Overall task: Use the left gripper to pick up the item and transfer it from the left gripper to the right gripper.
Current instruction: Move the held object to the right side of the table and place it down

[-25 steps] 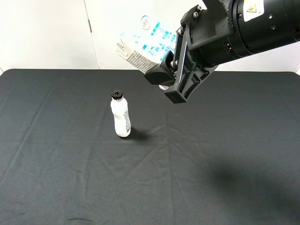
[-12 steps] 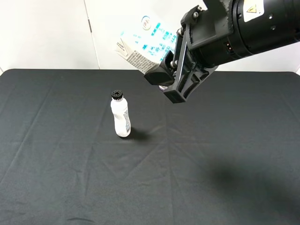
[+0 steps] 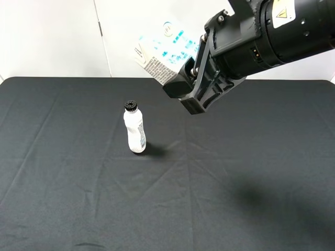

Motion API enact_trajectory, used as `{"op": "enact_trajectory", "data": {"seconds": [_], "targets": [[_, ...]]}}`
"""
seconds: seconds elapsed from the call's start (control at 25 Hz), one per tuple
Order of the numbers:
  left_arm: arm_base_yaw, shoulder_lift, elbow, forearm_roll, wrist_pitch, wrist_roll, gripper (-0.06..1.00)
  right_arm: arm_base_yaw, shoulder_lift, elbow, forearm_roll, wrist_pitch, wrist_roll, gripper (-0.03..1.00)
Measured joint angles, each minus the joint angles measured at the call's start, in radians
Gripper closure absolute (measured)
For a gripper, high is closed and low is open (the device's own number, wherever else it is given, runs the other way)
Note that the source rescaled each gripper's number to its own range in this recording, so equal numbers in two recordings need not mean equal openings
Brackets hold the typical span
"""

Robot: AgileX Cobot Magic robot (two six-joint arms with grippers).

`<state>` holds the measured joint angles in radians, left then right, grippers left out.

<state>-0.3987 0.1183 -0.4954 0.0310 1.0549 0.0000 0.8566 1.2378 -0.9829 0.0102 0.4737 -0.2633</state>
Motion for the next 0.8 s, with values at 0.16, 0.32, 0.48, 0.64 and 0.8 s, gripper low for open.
{"op": "enact_trajectory", "data": {"seconds": [0.16,0.32,0.48,0.64,0.8], "targets": [[0.139,0.0,0.0,0.0,0.0,0.0,0.01,-0.037,0.0,0.0,-0.002,0.059,0.065,0.97],[0.272,-0.009,0.0,0.0,0.0,0.0,0.01,-0.109,0.0,0.0,-0.002,0.133,0.108,0.97],[0.379,-0.073,0.0,0.0,-0.001,0.0,0.01,-0.198,0.025,0.0,-0.002,0.196,0.135,0.97],[0.45,-0.121,0.0,0.0,0.0,0.0,0.01,-0.27,0.096,0.0,-0.001,0.262,0.142,0.97],[0.468,-0.121,0.0,0.0,0.0,0.0,0.01,-0.306,0.173,0.0,-0.001,0.261,0.143,0.97]]}}
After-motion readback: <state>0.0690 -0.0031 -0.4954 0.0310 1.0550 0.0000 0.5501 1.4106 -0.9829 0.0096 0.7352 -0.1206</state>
